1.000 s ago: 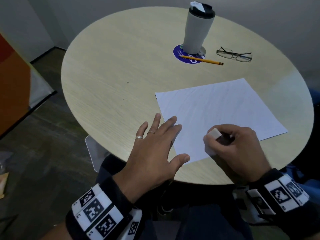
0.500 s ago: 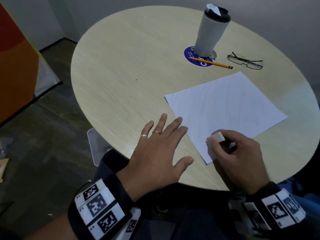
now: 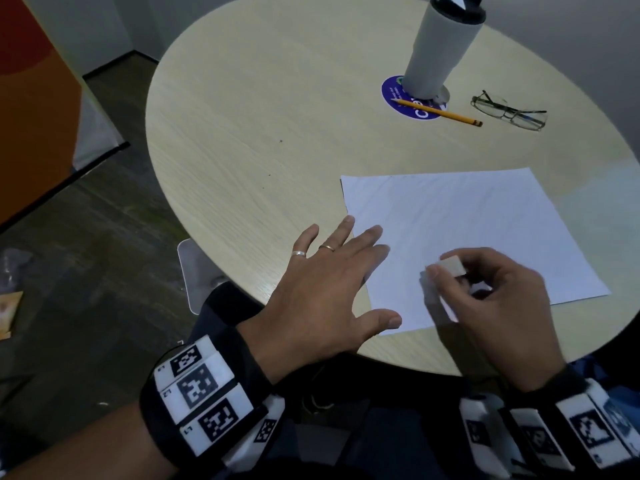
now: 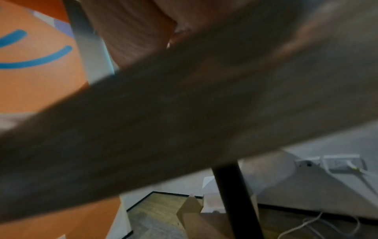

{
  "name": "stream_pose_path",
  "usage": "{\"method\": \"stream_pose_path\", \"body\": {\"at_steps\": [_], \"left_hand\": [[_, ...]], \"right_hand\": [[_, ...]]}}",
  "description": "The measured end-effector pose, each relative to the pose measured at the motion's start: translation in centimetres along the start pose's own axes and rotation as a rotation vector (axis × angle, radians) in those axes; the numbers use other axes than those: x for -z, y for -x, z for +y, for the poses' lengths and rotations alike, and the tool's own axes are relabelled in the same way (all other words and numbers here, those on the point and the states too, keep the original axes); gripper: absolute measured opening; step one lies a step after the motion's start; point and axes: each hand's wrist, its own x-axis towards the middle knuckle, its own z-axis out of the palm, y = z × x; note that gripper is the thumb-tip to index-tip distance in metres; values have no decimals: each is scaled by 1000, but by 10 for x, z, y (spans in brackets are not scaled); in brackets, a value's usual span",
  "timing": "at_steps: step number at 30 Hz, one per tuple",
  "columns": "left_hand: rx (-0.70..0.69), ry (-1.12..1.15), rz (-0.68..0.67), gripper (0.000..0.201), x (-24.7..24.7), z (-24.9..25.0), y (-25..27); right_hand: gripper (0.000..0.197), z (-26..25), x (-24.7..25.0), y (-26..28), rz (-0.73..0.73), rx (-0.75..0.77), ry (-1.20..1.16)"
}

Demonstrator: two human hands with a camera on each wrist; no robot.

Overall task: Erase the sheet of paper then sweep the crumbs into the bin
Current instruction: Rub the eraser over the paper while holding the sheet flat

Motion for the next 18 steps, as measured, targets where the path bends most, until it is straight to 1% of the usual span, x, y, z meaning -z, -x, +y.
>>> {"method": "stream_pose_path", "body": {"at_steps": [1, 2, 5, 7, 11, 13, 16, 18], "left_hand": [[7, -13, -8, 84, 0, 0, -1], [15, -26, -16, 86, 1, 0, -1], [26, -47, -35, 89, 0, 1, -3], [27, -46, -35, 89, 0, 1, -3], [36, -39, -59, 91, 2, 3, -4], [37, -45, -66, 92, 3, 5, -3], [43, -39, -68, 92, 4, 5, -4], [40, -34, -73, 92, 3, 4, -3]], "right_hand": [[13, 2, 1, -1, 22, 8, 7], [13, 1, 0, 0, 13, 17, 10], [16, -8, -18, 16, -99, 78, 58], [16, -9, -23, 17, -136, 122, 84], [17, 8, -4, -2, -93, 32, 7], [17, 5, -5, 1, -106, 50, 25], [12, -4, -14, 11, -147, 106, 22], [12, 7, -5, 2, -148, 56, -2]]}}
